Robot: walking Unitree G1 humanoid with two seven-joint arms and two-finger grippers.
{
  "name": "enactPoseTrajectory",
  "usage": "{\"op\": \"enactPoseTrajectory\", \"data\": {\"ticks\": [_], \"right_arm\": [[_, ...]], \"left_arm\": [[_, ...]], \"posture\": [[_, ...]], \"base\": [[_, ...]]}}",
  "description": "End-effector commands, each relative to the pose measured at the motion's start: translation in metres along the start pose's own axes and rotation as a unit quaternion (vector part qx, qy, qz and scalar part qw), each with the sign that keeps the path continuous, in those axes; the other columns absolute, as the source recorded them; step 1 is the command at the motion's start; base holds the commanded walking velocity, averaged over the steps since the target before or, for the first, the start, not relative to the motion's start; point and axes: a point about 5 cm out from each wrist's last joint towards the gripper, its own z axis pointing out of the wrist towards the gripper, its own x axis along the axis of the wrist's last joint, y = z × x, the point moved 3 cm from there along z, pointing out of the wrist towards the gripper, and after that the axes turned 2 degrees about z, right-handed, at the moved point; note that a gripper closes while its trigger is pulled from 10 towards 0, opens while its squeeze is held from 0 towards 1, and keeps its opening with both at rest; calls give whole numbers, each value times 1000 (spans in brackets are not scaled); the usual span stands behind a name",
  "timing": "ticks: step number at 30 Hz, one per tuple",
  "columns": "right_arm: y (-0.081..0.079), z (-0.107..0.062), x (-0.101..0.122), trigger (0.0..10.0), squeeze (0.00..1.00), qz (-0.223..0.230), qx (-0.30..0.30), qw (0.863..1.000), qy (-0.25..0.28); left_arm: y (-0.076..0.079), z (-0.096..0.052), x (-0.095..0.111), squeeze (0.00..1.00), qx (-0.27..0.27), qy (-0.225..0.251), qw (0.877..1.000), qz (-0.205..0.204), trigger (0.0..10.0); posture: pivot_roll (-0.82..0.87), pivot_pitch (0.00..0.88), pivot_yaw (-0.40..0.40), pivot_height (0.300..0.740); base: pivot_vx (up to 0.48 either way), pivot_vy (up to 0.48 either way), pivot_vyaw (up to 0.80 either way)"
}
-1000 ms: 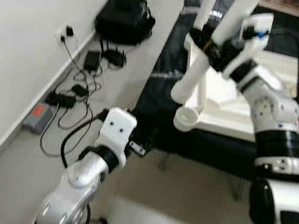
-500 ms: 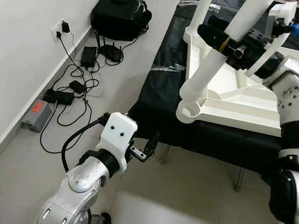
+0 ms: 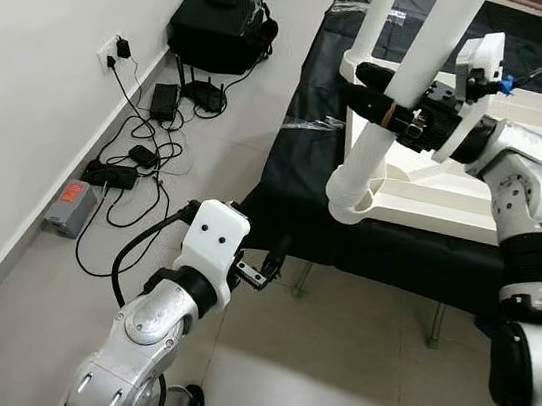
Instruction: Building children table
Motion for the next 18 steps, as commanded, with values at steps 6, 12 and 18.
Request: {"op": "enactPoseTrajectory", "data": {"ticks": [6, 12, 18], "right_arm": [[12, -19, -27, 10000, 0, 17, -45, 997, -57], [17, -23, -27, 10000, 0, 9, -65, 996, -57], [27, -18, -7, 10000, 0, 13, -125, 992, 13]], "left_arm": [[0, 0, 4, 0, -4, 4, 1000, 6, 10000], [0, -1, 4, 0, -5, 3, 1000, 8, 10000], [-1, 0, 7, 0, -1, 8, 1000, 11, 10000]], "posture": [[165, 210, -66, 740], [162, 214, -59, 740], [168, 216, -60, 740]], "base": [[0, 0, 0], [0, 0, 0], [0, 0, 0]]}}
